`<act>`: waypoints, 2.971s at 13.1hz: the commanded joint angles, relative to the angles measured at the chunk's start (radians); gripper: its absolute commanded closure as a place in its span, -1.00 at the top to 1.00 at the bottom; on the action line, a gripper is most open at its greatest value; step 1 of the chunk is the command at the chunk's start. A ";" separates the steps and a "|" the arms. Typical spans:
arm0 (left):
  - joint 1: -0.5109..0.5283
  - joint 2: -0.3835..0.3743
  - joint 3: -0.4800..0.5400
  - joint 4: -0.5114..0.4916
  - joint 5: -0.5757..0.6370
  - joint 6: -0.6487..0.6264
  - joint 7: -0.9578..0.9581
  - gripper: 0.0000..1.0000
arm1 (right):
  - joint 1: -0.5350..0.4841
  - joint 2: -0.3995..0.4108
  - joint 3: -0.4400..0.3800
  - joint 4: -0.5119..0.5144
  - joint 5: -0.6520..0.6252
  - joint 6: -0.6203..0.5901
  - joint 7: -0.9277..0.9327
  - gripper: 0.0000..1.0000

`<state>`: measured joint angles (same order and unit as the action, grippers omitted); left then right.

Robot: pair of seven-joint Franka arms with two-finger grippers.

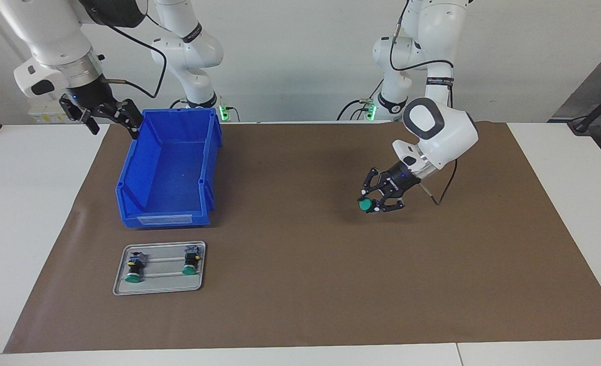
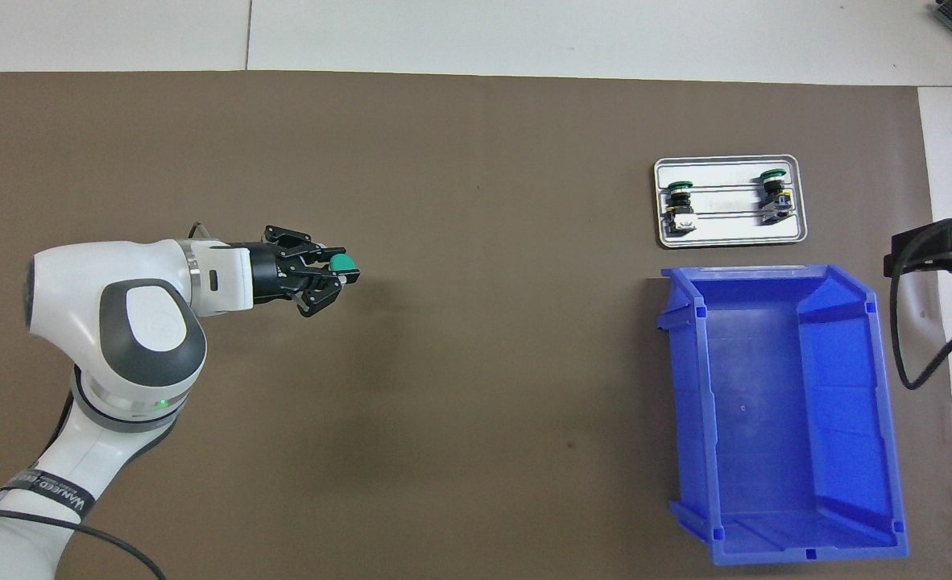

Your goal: Place and press button with both arms

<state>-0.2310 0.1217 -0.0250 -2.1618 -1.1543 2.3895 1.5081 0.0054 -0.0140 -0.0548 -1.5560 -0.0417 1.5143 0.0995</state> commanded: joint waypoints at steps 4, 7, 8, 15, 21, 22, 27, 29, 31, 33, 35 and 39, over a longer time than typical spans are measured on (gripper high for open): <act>0.134 -0.050 -0.009 -0.146 -0.369 -0.140 0.396 -1.00 | -0.013 -0.018 0.003 -0.024 0.020 0.018 -0.017 1.00; 0.170 0.024 -0.009 -0.196 -0.563 -0.280 0.633 -1.00 | -0.013 -0.017 0.003 -0.024 0.020 0.017 -0.017 1.00; 0.179 0.024 -0.009 -0.211 -0.643 -0.332 0.693 -1.00 | -0.013 -0.018 0.003 -0.024 0.020 0.017 -0.017 1.00; 0.173 0.035 -0.007 -0.314 -0.729 -0.438 0.840 -1.00 | -0.013 -0.018 0.003 -0.026 0.020 0.017 -0.017 1.00; 0.179 0.041 -0.004 -0.306 -0.714 -0.397 0.836 -0.65 | -0.013 -0.023 0.003 -0.032 0.020 0.017 -0.018 1.00; 0.182 0.039 -0.004 -0.303 -0.714 -0.398 0.831 -0.63 | -0.013 -0.023 0.003 -0.032 0.020 0.017 -0.018 1.00; 0.182 0.030 -0.001 -0.303 -0.688 -0.385 0.772 -0.16 | -0.013 -0.023 0.003 -0.032 0.020 0.020 -0.018 1.00; 0.182 0.027 -0.001 -0.302 -0.653 -0.333 0.739 -0.05 | -0.013 -0.024 0.003 -0.035 0.020 0.017 -0.018 1.00; 0.182 0.026 -0.001 -0.299 -0.650 -0.320 0.725 0.00 | -0.015 -0.024 0.003 -0.038 0.020 0.015 -0.018 1.00; 0.183 0.016 0.000 -0.283 -0.589 -0.296 0.683 0.04 | -0.016 -0.024 0.003 -0.038 0.020 0.015 -0.021 1.00; 0.177 -0.077 0.000 -0.265 -0.481 -0.212 0.458 0.05 | -0.016 -0.024 0.003 -0.038 0.020 0.017 -0.021 1.00; 0.170 -0.165 0.002 -0.262 -0.365 -0.173 0.276 0.05 | -0.013 -0.024 0.003 -0.036 0.020 0.015 -0.026 1.00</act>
<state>-0.0572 -0.0012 -0.0212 -2.4023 -1.5639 2.1890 1.8416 0.0037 -0.0167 -0.0553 -1.5665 -0.0417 1.5143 0.0995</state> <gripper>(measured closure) 0.476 0.000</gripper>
